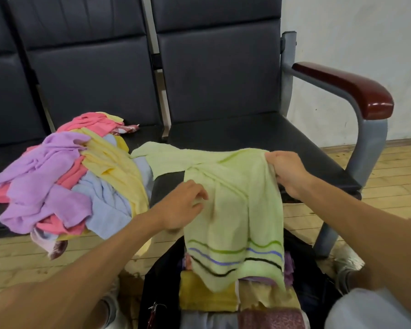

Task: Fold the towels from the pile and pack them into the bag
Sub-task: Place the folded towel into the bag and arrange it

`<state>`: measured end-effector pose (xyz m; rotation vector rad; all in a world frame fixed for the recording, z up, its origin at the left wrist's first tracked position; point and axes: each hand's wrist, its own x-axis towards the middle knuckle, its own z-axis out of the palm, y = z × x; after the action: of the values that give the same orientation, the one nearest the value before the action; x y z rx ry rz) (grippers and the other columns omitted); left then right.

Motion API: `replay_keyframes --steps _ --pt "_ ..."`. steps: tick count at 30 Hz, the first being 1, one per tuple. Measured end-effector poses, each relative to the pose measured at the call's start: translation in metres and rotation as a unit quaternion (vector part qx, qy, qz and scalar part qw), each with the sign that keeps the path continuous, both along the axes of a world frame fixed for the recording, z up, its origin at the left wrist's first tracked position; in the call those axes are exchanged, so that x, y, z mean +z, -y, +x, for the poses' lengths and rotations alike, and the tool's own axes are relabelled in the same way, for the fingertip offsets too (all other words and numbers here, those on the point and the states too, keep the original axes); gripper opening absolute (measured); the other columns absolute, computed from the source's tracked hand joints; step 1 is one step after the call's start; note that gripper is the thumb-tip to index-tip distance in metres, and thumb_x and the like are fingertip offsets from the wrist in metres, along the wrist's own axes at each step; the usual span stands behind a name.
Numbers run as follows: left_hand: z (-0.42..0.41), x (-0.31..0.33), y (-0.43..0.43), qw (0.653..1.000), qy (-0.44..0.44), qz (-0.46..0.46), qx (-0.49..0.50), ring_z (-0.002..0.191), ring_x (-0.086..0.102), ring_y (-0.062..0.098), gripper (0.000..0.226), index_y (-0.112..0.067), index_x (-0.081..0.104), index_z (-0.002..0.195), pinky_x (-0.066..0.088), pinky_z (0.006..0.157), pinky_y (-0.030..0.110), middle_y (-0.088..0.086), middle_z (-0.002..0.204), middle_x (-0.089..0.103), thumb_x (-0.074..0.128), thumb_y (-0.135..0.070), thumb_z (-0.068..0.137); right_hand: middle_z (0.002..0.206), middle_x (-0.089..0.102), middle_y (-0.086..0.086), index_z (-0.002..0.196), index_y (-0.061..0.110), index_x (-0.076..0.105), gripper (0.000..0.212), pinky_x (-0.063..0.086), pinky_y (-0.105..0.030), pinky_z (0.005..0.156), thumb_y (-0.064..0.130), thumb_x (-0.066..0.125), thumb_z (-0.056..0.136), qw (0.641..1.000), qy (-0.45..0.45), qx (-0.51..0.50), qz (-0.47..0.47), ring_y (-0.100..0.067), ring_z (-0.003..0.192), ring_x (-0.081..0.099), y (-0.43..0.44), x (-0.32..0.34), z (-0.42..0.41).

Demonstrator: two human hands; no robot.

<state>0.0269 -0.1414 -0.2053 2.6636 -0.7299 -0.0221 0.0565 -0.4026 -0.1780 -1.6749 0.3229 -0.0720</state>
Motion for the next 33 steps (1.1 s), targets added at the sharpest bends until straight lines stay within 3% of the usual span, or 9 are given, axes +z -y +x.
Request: replay_keyframes --steps 7,12,16,18,21,24,27,29,33 --pt "0.018 -0.002 -0.008 0.988 0.043 0.093 0.112 0.119 0.045 0.020 0.041 -0.015 0.044 0.138 0.037 0.099 0.029 0.003 0.130 0.043 0.047 -0.026 0.099 0.107 0.072 -0.014 0.110 0.007 0.070 0.023 0.056 -0.040 0.081 0.015 0.051 0.098 0.984 -0.034 0.020 0.173 -0.028 0.096 0.069 0.006 0.009 -0.006" --pt "0.016 0.003 -0.003 0.986 0.032 0.093 0.138 0.095 0.054 0.017 0.022 -0.016 0.054 0.116 0.044 0.085 0.030 0.000 0.114 0.048 0.045 -0.029 0.101 0.114 0.070 -0.018 0.114 0.003 0.066 0.025 0.058 -0.039 0.074 0.014 0.050 0.098 0.980 -0.056 0.005 0.192 -0.031 0.099 0.068 0.007 0.008 -0.008" --pt "0.017 0.014 -0.005 0.972 -0.131 -0.042 0.188 0.089 0.052 0.014 0.008 -0.023 0.051 0.098 0.042 0.071 0.023 0.001 0.116 0.041 0.045 -0.027 0.100 0.123 0.066 -0.015 0.124 0.005 0.061 0.032 0.054 -0.043 0.089 0.008 0.042 0.098 0.949 -0.048 -0.030 0.310 -0.031 0.110 0.064 0.015 0.007 -0.007" --pt "0.015 0.023 -0.007 0.929 -0.223 -0.188 0.227 0.097 0.053 0.019 0.011 -0.019 0.055 0.097 0.046 0.080 0.030 0.006 0.118 0.050 0.044 -0.021 0.099 0.129 0.063 -0.015 0.126 0.004 0.062 0.038 0.053 -0.043 0.093 0.004 0.038 0.096 0.931 -0.029 -0.065 0.358 -0.032 0.116 0.062 0.019 0.009 -0.005" --pt "0.005 0.036 -0.004 0.771 -0.346 -0.488 0.217 0.095 0.060 0.020 0.025 -0.010 0.057 0.116 0.049 0.084 0.035 0.007 0.108 0.063 0.040 -0.010 0.097 0.139 0.055 -0.016 0.136 0.002 0.054 0.045 0.049 -0.045 0.099 0.005 0.033 0.096 0.924 -0.014 -0.100 0.370 -0.033 0.123 0.057 0.024 0.011 -0.004" --pt "0.000 0.037 -0.002 0.672 -0.389 -0.590 0.223 0.084 0.061 0.021 0.032 -0.008 0.059 0.117 0.049 0.071 0.032 0.008 0.100 0.064 0.039 -0.011 0.091 0.134 0.059 -0.017 0.133 0.003 0.056 0.043 0.053 -0.044 0.092 0.007 0.034 0.096 0.923 -0.012 -0.122 0.364 -0.035 0.116 0.062 0.025 0.013 -0.006" --pt "-0.003 0.037 0.002 0.643 -0.398 -0.603 0.255 0.073 0.058 0.019 0.017 -0.008 0.053 0.106 0.048 0.066 0.032 0.007 0.091 0.058 0.046 -0.016 0.092 0.134 0.059 -0.016 0.135 0.003 0.054 0.043 0.051 -0.046 0.096 0.006 0.035 0.096 0.924 -0.017 -0.119 0.364 -0.033 0.117 0.062 0.023 0.017 -0.009" --pt "-0.002 0.037 0.003 0.636 -0.391 -0.611 0.264 0.087 0.058 0.024 0.025 -0.006 0.048 0.117 0.050 0.074 0.035 0.014 0.104 0.059 0.049 -0.017 0.094 0.137 0.057 -0.017 0.136 0.001 0.052 0.043 0.050 -0.045 0.099 0.005 0.037 0.096 0.925 -0.018 -0.109 0.363 -0.033 0.120 0.060 0.022 0.018 -0.010" --pt "-0.004 0.033 0.001 0.654 -0.412 -0.580 0.256 0.081 0.057 0.021 0.023 -0.002 0.052 0.112 0.049 0.075 0.033 0.012 0.095 0.059 0.048 -0.017 0.095 0.118 0.067 -0.013 0.119 0.001 0.059 0.026 0.054 -0.037 0.070 0.009 0.045 0.098 0.935 -0.016 -0.067 0.349 -0.028 0.102 0.066 0.017 0.023 -0.018"
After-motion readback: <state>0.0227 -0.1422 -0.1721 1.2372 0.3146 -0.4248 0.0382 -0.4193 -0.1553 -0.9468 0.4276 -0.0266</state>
